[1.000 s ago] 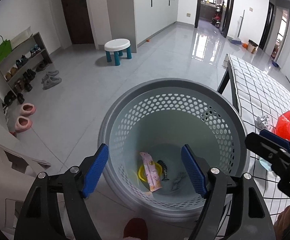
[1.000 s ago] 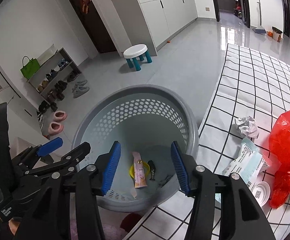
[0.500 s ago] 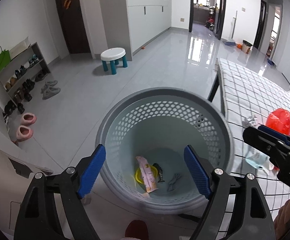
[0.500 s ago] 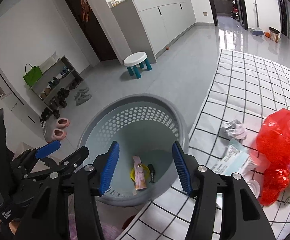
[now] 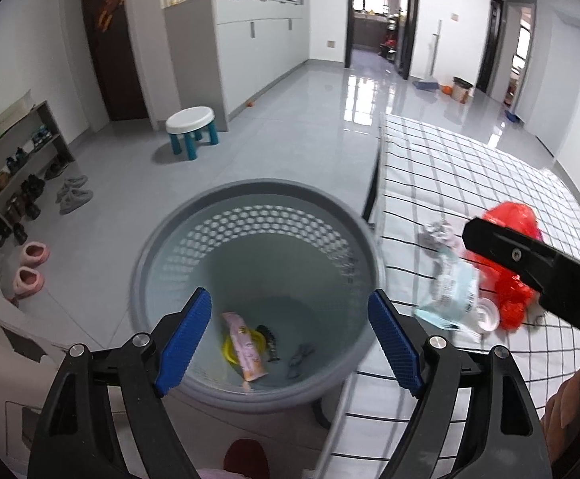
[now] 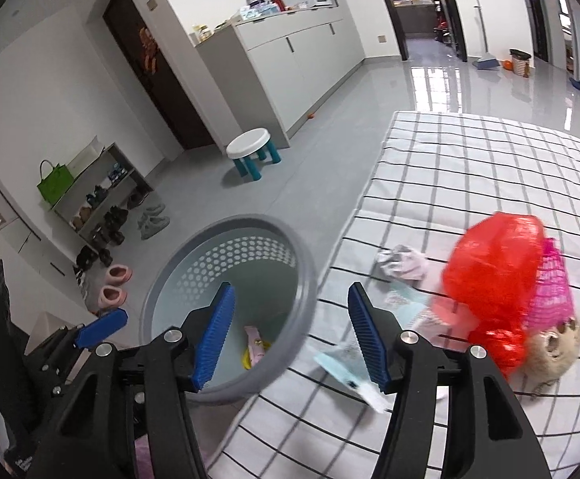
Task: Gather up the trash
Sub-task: 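Move both open grippers back over the mat of trash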
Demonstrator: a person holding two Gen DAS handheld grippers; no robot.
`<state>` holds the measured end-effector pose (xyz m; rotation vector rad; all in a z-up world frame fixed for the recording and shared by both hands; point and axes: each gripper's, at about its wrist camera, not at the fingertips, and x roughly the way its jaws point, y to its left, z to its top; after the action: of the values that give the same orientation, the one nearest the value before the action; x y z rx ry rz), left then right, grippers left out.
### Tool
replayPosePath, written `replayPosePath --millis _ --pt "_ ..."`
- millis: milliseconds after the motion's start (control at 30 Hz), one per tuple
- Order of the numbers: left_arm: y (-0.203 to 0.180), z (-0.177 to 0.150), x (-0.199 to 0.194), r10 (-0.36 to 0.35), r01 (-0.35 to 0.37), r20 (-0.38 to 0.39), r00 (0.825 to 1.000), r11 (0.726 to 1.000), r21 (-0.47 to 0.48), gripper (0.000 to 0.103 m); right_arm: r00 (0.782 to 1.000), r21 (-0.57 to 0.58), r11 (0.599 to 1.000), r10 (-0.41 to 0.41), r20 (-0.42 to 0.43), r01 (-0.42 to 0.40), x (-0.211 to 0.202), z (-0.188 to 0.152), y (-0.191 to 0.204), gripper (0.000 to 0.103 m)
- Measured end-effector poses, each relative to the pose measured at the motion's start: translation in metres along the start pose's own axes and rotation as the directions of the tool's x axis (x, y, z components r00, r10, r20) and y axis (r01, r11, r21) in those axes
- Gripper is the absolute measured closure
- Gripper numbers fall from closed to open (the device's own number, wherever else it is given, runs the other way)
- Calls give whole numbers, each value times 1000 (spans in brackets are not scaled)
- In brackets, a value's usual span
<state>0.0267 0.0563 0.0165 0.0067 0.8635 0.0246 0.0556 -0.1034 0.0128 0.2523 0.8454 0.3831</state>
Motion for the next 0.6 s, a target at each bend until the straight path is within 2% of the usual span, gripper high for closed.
replayPosePath --millis 333,600 --pt "-52 4 1 -60 58 13 998 994 98 23 995 47 995 -85 47 83 -34 -5 -49 45" --pt "-87 3 10 -95 91 15 995 981 169 22 982 117 980 -173 79 163 -65 -14 -101 45"
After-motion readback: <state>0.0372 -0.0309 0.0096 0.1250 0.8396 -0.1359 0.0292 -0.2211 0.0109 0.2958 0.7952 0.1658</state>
